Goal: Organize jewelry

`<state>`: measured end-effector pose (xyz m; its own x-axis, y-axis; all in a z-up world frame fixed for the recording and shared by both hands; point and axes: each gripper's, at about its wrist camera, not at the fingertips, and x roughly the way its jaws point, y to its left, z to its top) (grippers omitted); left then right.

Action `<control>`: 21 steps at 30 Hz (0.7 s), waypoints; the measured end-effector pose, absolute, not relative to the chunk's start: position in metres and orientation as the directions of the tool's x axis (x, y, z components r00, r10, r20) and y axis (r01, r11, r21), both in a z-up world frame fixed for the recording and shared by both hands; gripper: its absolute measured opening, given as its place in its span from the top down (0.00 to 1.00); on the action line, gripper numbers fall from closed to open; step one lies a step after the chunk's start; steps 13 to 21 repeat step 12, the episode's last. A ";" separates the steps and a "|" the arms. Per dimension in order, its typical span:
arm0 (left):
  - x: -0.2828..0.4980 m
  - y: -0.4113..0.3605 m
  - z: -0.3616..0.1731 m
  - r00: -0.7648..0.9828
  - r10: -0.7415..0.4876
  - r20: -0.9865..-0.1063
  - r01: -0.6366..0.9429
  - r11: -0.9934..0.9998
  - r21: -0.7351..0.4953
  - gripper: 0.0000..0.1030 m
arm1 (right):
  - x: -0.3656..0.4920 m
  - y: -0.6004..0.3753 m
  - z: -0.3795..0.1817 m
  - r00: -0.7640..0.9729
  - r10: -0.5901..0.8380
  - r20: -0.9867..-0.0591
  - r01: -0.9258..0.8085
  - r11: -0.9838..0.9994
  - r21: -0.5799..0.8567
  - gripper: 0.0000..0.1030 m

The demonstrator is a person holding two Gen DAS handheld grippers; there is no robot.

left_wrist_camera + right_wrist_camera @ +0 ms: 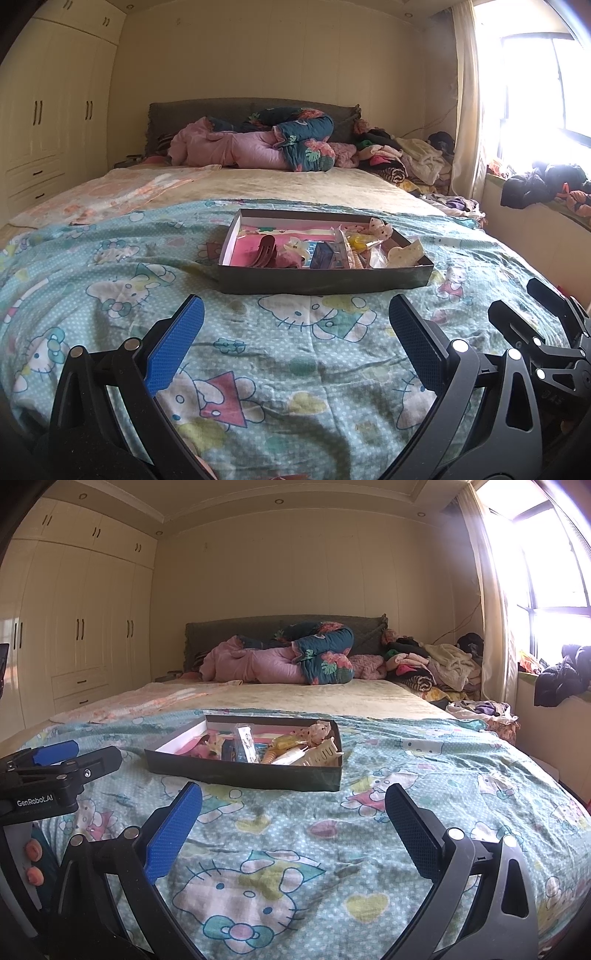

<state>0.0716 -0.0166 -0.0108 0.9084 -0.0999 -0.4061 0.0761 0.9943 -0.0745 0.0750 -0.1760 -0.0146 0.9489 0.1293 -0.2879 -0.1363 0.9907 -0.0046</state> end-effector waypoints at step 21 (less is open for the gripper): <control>0.164 0.084 -0.005 0.843 0.153 -0.515 -0.226 0.971 -0.082 0.11 | 0.184 -0.276 -0.009 0.874 -0.120 -0.472 0.132 0.991 -0.008 0.06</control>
